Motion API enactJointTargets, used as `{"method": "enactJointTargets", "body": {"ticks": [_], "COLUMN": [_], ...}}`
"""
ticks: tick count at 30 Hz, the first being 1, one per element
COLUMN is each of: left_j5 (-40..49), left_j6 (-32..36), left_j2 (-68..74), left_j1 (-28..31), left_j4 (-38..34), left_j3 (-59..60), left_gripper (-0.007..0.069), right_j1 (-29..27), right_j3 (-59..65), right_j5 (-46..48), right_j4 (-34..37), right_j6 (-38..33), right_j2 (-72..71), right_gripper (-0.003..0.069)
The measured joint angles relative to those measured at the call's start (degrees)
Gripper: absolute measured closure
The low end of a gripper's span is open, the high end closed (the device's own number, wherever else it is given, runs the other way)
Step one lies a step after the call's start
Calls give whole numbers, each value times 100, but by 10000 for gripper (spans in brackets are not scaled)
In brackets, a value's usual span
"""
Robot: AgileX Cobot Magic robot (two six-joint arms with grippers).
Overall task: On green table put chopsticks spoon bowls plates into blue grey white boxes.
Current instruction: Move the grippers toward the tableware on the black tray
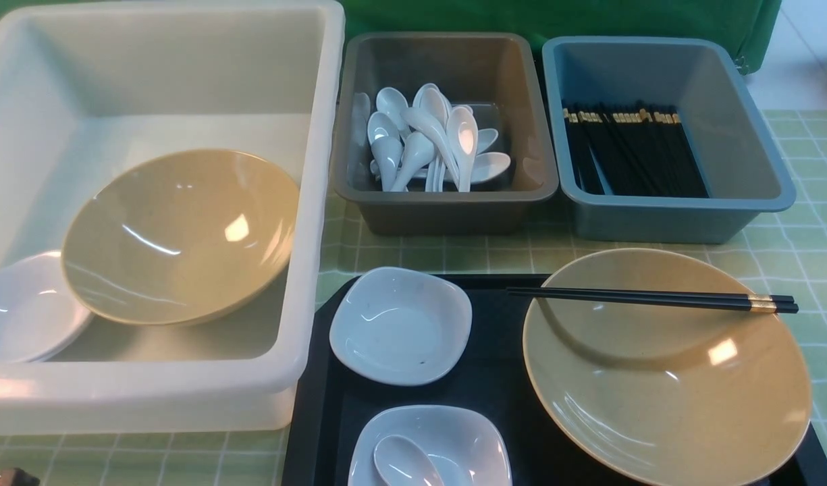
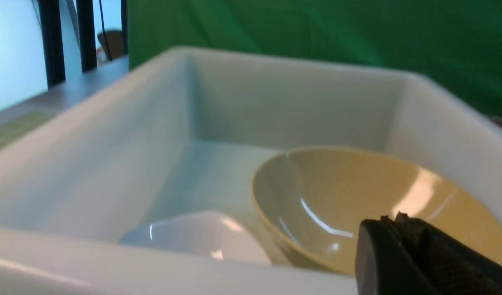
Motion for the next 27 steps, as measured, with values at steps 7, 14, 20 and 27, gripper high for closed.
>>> {"method": "enactJointTargets", "body": {"ticks": [7, 14, 20, 27], "left_j5": [-279, -1678, -2583, -474], "left_j6": [0, -1543, -2472, -2592], "left_j2": [0, 0, 0, 200], "left_j1": [0, 0, -29, -192], "left_j4": [0, -1032, -1432, -222], "left_j3": [0, 0, -60, -1993], "left_gripper": [625, 625, 625, 625], "right_j1": [0, 0, 0, 0], "right_j3": [5, 5, -104, -2115], "right_j5": [-75, -1776, -2526, -1452], "right_j4": [0, 5, 28, 30], "right_j6": [-6, 1448, 2478, 2336], "right_j2": [0, 0, 0, 470], "right_gripper": [423, 423, 423, 423]}}
